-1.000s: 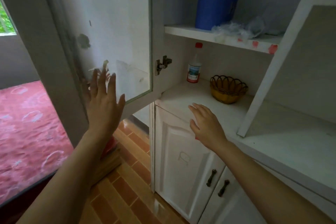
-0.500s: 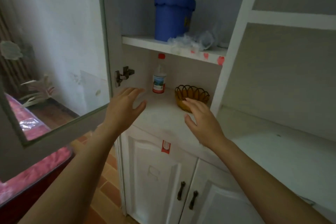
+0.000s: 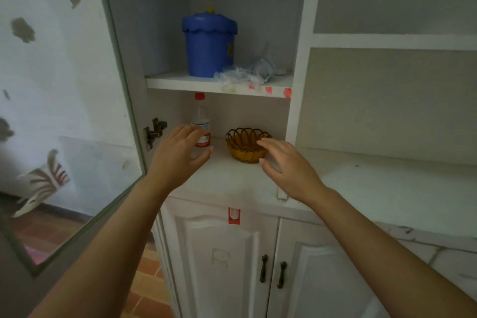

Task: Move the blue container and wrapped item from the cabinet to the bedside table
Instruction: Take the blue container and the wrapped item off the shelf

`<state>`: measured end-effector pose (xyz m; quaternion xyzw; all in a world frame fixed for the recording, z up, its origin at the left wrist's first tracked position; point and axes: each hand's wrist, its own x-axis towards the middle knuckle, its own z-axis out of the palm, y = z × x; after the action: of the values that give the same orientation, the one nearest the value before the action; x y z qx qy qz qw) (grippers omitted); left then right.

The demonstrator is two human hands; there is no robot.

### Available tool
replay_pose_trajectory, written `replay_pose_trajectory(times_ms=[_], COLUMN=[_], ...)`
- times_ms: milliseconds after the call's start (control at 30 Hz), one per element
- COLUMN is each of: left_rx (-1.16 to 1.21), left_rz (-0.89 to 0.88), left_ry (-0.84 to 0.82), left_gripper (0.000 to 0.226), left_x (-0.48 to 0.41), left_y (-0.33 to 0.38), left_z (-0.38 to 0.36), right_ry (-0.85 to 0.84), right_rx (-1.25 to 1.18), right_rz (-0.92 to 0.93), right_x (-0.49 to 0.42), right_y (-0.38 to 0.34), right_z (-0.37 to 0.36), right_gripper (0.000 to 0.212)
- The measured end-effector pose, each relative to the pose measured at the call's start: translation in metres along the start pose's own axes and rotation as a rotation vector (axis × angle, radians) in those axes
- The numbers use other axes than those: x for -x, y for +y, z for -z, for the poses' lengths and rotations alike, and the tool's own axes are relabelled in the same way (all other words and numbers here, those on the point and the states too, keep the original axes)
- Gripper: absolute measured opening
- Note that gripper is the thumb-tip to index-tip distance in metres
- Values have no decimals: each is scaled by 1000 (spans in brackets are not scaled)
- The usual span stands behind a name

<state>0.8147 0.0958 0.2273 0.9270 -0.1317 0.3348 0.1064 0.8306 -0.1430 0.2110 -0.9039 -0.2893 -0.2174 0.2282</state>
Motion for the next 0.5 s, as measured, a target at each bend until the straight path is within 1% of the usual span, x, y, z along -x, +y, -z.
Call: replay_pose_trajectory(times_ms=[200, 367, 500], left_rx=[1, 71, 93], left_rz=[-75, 46, 36], left_ry=[2, 48, 57], left_gripper=[43, 43, 44], left_x=[4, 2, -9], left_y=[-17, -22, -20], left_z=[31, 42, 45], right_ry=[85, 114, 154], right_rx=[39, 99, 153], right_rz=[-55, -68, -88], right_x=[13, 15, 6], right_y=[-36, -58, -65], right_z=[11, 24, 39], right_gripper=[42, 41, 43])
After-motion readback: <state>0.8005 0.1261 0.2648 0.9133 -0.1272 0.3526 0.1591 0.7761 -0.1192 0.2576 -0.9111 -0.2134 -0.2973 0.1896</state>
